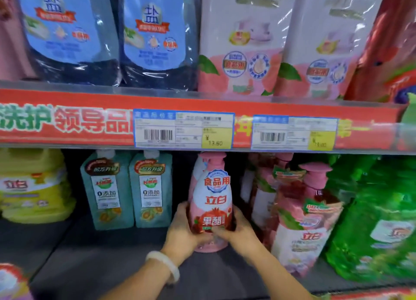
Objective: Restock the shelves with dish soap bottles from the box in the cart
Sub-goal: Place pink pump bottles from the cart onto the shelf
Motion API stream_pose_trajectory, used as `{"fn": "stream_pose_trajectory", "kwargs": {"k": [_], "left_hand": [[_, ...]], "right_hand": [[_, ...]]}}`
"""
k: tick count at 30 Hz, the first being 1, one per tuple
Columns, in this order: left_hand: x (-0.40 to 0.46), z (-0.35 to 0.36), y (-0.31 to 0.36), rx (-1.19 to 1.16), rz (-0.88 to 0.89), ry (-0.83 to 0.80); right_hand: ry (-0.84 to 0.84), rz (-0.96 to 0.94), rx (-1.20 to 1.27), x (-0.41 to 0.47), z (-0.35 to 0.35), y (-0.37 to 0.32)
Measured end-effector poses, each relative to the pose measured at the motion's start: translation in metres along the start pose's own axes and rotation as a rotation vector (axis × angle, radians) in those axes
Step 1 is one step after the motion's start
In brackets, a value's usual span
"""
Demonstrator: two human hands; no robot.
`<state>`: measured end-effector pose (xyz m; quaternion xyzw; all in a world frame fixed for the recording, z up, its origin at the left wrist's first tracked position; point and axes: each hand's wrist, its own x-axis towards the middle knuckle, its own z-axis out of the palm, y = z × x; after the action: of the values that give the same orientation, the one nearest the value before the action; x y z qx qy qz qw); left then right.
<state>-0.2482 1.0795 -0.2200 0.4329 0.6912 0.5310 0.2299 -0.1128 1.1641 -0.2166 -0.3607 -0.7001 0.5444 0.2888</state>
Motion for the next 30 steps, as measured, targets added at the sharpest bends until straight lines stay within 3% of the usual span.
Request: {"fn": "stream_pose_trajectory", "kwargs": {"k": [9,18,22,25,27,30], "left_hand": [[-0.001,0.008,0.007,-0.003,-0.045,0.004],[-0.007,0.012,0.008,0.049,-0.118,0.05],[-0.035,0.011,-0.002,0.228,-0.091,0.076],[-0.064,-0.001,-0.002,0.477,0.016,0.006],[-0.081,-0.017,-0.006,0.608,0.086,-0.041],[-0.109,-0.051,-0.012,0.752,0.135,-0.09]], "right_hand": [[-0.034,-0.041,0.007,0.002,0.001,-0.005],[0.034,-0.096,-0.05,0.004,0.002,-0.003],[0.2,-0.098,-0.178,-0.016,0.01,0.02],[0.296,-0.048,-0.249,-0.037,0.027,0.025],[0.257,-0.095,-0.307,-0.05,0.045,0.019],[0.072,-0.242,-0.502,-0.071,0.085,-0.001]]}}
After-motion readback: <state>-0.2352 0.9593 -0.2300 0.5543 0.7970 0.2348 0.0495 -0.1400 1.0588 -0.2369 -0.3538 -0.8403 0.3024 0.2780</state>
